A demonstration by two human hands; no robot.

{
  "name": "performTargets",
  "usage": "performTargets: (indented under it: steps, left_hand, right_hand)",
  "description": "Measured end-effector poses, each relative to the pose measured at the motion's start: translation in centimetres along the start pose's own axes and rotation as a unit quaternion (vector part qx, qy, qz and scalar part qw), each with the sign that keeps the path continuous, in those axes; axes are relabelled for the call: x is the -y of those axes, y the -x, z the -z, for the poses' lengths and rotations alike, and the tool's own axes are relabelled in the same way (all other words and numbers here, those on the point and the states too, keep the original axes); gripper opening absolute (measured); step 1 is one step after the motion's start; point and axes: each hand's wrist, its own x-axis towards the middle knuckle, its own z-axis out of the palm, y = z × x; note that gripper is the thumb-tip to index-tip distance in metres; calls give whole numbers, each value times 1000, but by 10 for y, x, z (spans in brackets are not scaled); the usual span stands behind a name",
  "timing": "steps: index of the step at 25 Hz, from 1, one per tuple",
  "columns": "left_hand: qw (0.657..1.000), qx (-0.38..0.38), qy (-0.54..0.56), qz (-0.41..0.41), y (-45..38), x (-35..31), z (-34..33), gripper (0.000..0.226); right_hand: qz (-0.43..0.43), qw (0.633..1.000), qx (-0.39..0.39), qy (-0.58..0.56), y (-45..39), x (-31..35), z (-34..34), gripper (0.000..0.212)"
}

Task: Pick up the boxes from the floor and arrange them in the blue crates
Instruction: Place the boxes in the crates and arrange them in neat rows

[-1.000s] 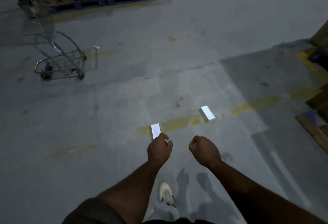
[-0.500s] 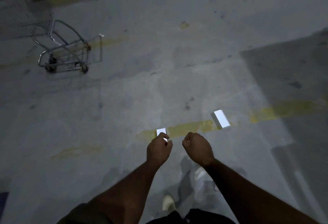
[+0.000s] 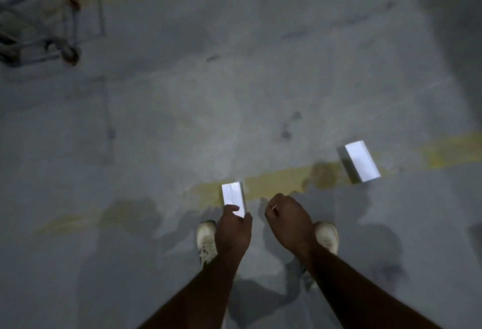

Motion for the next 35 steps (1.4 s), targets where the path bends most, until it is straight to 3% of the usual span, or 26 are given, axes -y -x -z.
performTargets:
  steps: [8,12,15,18,20,22,23,25,27,29,31,33,35]
  left_hand:
    - [997,28,-55,54,-204,108,-141,53]
    - [985,-23,-137,104,-255,125,-181,87]
    - [986,-26,-83,144,-284,131,-191,96]
    - [990,-30,-60,121,-290,126,-192,96]
    - [993,13,70,91,-280,105,-195,75]
    - [951,148,242,122,-262,76,-201,62]
    - [923,216,278,155,-254,59,-201,61]
    - [885,305,297,188,-242,24,-204,55]
    - [868,349,318,153,-231,-7,-216,52]
    - [896,352,262,71,-221,-39,-233,55]
    - [944,284,168,6,-211,-66,-258,45]
    - [961,237,145,10,-205,-85,-282,48]
    - [963,231,139,24,-202,-102,-307,57]
  right_hand:
    - [-79,994,48,-52,-133,-94,-197,25]
    - [-79,994,51,-58,-169,-113,-241,31]
    - [-85,993,57,-61,-187,-126,-254,33]
    - [-87,993,50,-65,-196,-143,-255,35]
    - [-115,989,28,-89,-197,-152,-250,40]
    - [-168,975,5,-143,-195,-160,-238,45]
    - [-190,966,-5,-178,-194,-163,-230,46]
    - [-202,952,-44,-224,-189,-169,-207,49]
    - [-182,953,-107,-216,-183,-178,-181,55]
    - [-155,951,-166,-209,-179,-196,-155,55]
    - [-158,941,-198,-225,-178,-224,-128,37]
    - [-168,942,-227,-183,-183,-256,-101,29]
    - [-192,938,-264,-119,-194,-293,-75,42]
